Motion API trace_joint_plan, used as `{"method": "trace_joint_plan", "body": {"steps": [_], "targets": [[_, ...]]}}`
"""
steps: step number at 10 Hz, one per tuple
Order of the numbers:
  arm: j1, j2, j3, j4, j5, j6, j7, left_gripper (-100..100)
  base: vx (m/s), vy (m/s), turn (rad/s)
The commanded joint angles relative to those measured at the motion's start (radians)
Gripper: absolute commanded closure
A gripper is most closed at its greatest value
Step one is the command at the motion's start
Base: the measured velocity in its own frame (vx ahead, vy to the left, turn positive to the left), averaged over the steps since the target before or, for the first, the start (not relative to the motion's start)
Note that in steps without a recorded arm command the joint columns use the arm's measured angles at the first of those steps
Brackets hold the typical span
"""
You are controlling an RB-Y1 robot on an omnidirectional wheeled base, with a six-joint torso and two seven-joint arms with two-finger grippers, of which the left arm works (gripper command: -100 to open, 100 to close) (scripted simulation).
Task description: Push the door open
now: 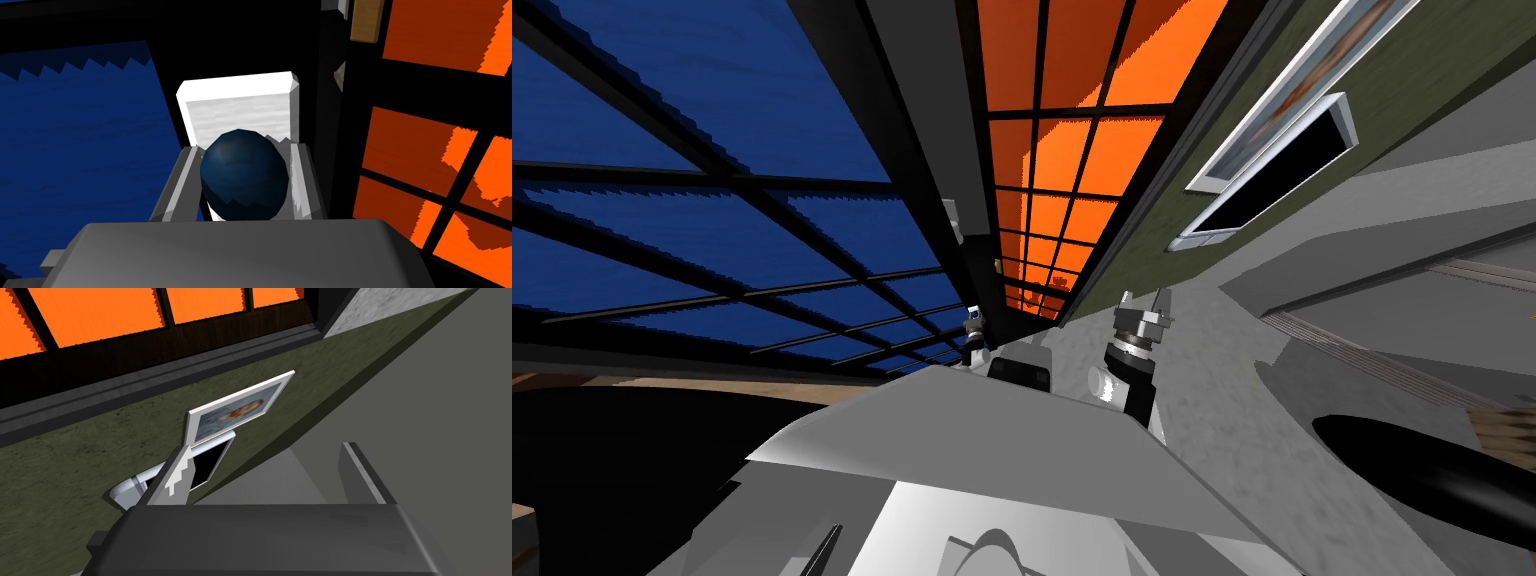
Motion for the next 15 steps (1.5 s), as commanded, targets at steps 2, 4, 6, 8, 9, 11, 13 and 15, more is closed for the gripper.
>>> {"method": "trace_joint_plan", "body": {"steps": [2, 4, 6, 8, 9, 11, 13, 15], "targets": [[0.003, 0.002, 0.003, 0.0, 0.001, -0.003, 0.0, 100, -0.008, -0.004, 0.0], [-0.006, 0.014, 0.028, 0.011, 0.014, -0.006, -0.006, 100, 0.062, 0.004, -0.039], [-0.013, 0.023, 0.052, 0.018, 0.025, -0.012, -0.011, 100, 0.165, 0.043, -0.04], [-0.021, 0.033, 0.081, 0.027, 0.039, -0.02, -0.016, 100, 0.174, 0.048, -0.026], [-0.021, 0.033, 0.081, 0.027, 0.039, -0.02, -0.016, 100, 0.106, 0.044, -0.012], [-0.03, 0.042, 0.114, 0.037, 0.055, -0.028, -0.023, 100, 0.09, 0.049, -0.049], [-0.037, 0.047, 0.138, 0.044, 0.066, -0.035, -0.027, 100, 0.103, 0.029, -0.031], [-0.044, 0.05, 0.164, 0.052, 0.078, -0.041, -0.032, 100, 0.096, 0.034, -0.022]]}}
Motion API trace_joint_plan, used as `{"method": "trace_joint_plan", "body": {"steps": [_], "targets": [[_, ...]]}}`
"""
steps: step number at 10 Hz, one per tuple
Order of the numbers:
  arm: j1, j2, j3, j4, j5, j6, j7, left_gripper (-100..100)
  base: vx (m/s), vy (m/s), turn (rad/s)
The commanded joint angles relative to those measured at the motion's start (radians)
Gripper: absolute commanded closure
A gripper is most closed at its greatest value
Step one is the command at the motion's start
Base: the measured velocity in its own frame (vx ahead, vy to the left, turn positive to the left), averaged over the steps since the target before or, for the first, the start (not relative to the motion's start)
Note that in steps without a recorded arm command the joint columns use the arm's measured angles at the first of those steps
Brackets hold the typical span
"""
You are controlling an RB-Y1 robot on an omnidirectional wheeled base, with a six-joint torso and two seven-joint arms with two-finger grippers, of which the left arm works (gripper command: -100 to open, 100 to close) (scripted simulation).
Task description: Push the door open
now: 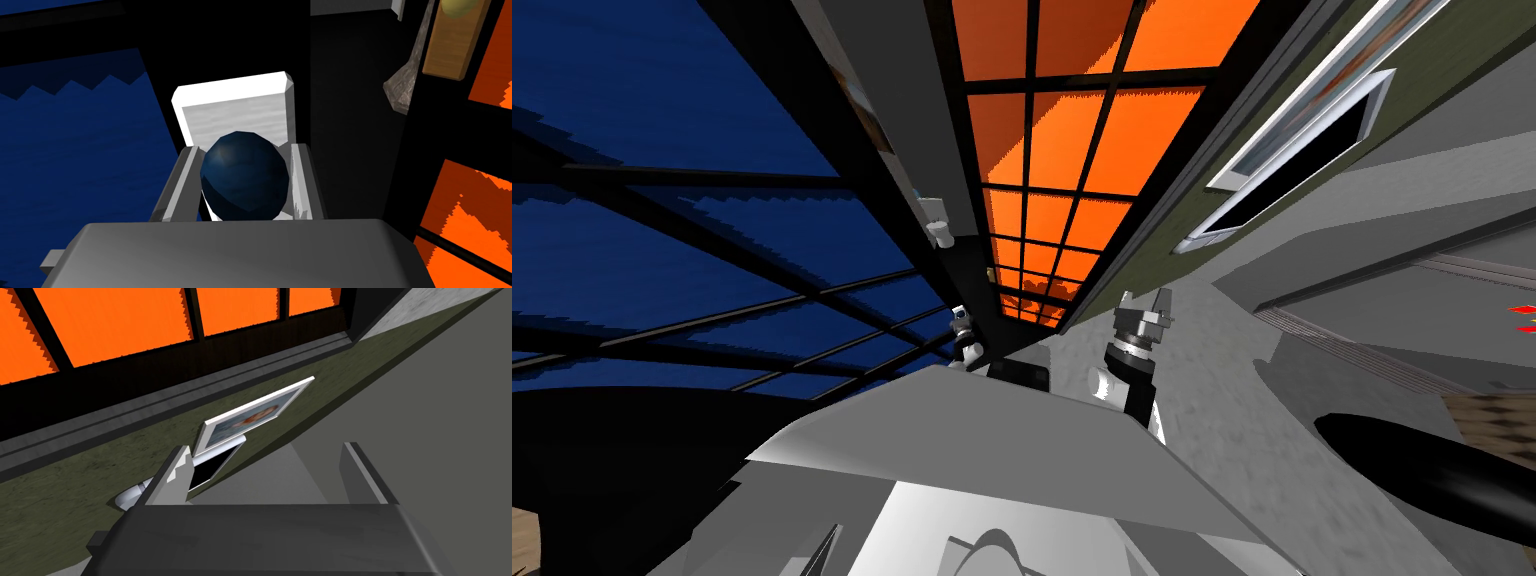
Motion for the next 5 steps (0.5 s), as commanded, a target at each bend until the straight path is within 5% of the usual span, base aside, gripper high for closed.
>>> {"method": "trace_joint_plan", "body": {"steps": [1, 5], "targets": [[-0.013, 0.023, 0.032, 0.027, 0.012, -0.027, 0.008, 100, 0.103, 0.045, -0.023], [-0.028, 0.027, 0.085, 0.043, 0.037, -0.041, -0.002, 100, 0.095, 0.057, -0.038]]}}
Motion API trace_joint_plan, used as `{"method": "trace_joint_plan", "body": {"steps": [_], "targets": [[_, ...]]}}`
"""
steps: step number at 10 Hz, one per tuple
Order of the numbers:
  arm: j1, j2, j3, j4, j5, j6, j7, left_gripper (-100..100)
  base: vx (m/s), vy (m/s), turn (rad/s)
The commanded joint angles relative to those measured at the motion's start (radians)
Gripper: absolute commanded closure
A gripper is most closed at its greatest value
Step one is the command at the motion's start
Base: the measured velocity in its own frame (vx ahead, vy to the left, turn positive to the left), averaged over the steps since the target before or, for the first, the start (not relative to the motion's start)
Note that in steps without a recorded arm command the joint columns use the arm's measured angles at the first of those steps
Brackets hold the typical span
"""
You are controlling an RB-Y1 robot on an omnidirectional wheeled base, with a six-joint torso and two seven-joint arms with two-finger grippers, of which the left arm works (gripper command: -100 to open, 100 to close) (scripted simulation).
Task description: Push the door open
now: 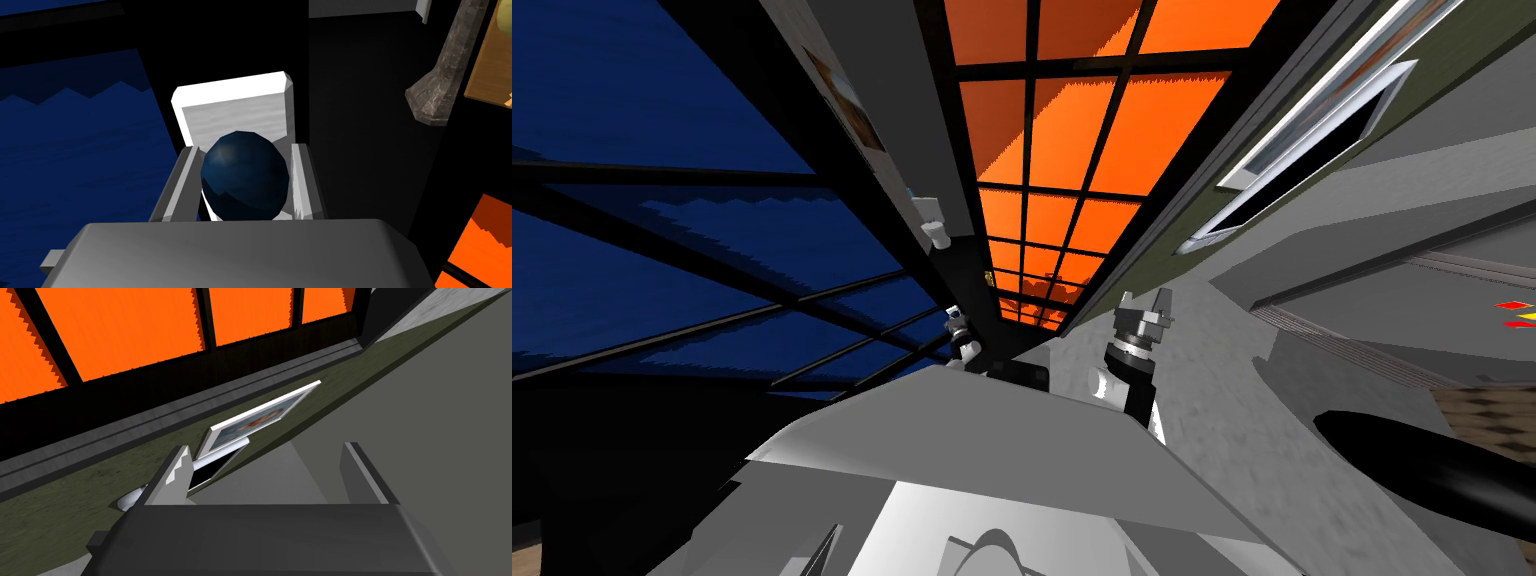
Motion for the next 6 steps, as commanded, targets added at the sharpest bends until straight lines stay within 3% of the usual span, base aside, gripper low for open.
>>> {"method": "trace_joint_plan", "body": {"steps": [1, 3, 6], "targets": [[-0.009, 0.019, 0.037, 0.021, 0.014, -0.028, 0.002, 100, 0.107, 0.051, -0.02], [-0.012, 0.019, 0.05, 0.025, 0.02, -0.031, -0.001, 100, 0.097, 0.039, -0.007], [-0.027, 0.016, 0.102, 0.041, 0.045, -0.045, -0.011, 100, 0.099, 0.056, -0.028]]}}
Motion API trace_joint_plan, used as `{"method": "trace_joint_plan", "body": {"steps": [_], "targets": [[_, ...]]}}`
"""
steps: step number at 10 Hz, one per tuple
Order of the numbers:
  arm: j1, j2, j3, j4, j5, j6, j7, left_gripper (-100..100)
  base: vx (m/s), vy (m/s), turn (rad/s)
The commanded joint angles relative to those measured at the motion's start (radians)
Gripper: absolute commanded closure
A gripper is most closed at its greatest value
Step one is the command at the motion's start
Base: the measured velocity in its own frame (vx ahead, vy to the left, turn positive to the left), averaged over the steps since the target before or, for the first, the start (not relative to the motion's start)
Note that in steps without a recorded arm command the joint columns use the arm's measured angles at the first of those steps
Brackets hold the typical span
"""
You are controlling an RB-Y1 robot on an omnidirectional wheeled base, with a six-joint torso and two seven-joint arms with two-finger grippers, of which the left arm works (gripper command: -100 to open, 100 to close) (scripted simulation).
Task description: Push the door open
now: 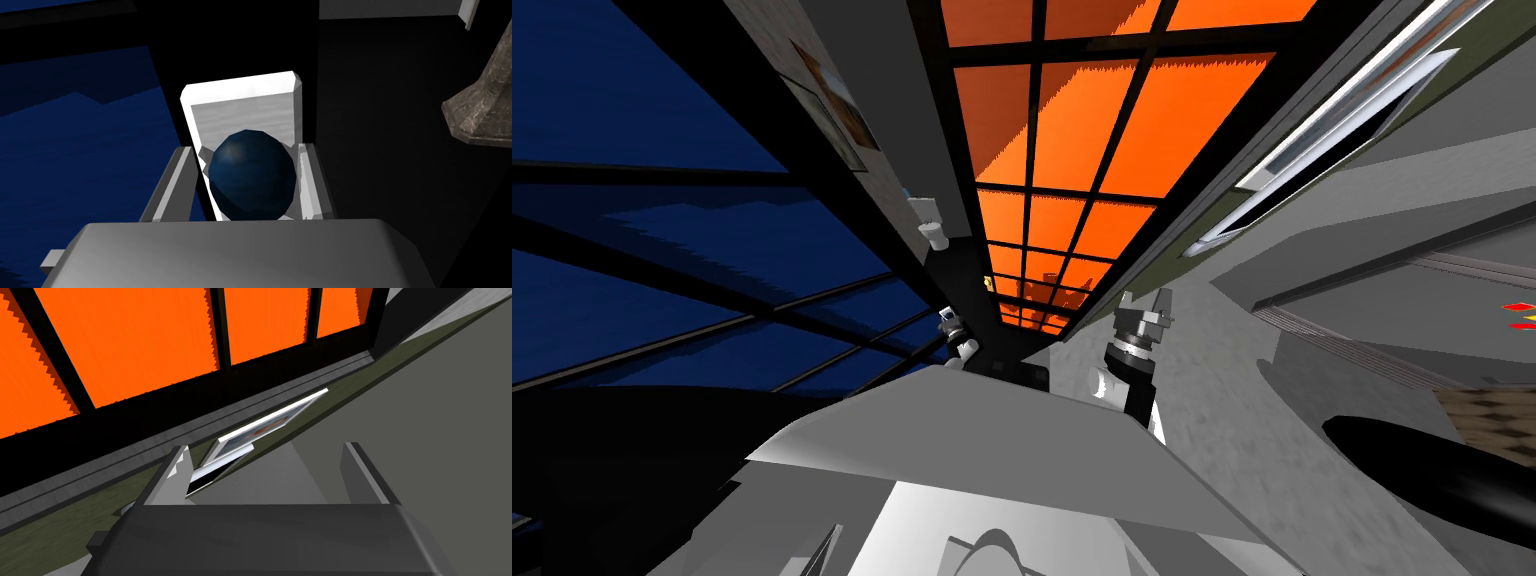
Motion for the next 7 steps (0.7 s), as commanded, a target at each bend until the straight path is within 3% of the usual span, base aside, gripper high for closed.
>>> {"method": "trace_joint_plan", "body": {"steps": [1, 3, 7], "targets": [[0.0, 0.013, 0.033, 0.004, 0.014, -0.019, -0.004, 100, 0.095, 0.065, -0.019], [-0.003, 0.011, 0.045, 0.008, 0.02, -0.022, -0.006, 100, 0.081, 0.037, -0.016], [-0.021, -0.002, 0.11, 0.027, 0.05, -0.039, -0.019, 100, 0.109, 0.052, -0.025]]}}
